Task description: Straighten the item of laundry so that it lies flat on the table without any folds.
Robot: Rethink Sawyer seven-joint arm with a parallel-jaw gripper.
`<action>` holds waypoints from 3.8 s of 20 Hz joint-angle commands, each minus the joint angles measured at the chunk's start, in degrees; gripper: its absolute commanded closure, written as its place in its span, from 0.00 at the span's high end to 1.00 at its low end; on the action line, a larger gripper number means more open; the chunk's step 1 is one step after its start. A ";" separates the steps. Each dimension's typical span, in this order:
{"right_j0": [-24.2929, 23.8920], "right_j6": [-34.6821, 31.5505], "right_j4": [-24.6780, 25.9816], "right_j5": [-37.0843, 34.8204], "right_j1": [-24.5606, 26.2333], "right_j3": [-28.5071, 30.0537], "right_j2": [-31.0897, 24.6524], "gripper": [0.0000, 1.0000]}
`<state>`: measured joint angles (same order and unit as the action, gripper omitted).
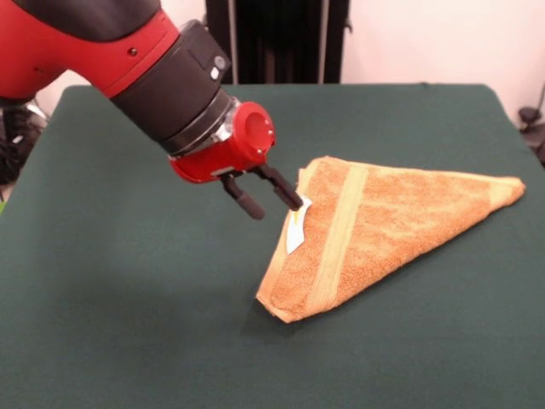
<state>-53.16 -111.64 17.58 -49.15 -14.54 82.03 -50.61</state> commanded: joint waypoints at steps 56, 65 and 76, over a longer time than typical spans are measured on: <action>4.27 16.70 15.85 -16.12 1.44 -1.75 2.89 1.00; 3.72 13.35 18.95 -9.25 3.38 0.33 4.50 1.00; 4.92 6.63 22.17 -2.32 4.10 3.12 6.02 1.00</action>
<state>-51.26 -111.64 37.11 -56.02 -14.46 79.74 -48.98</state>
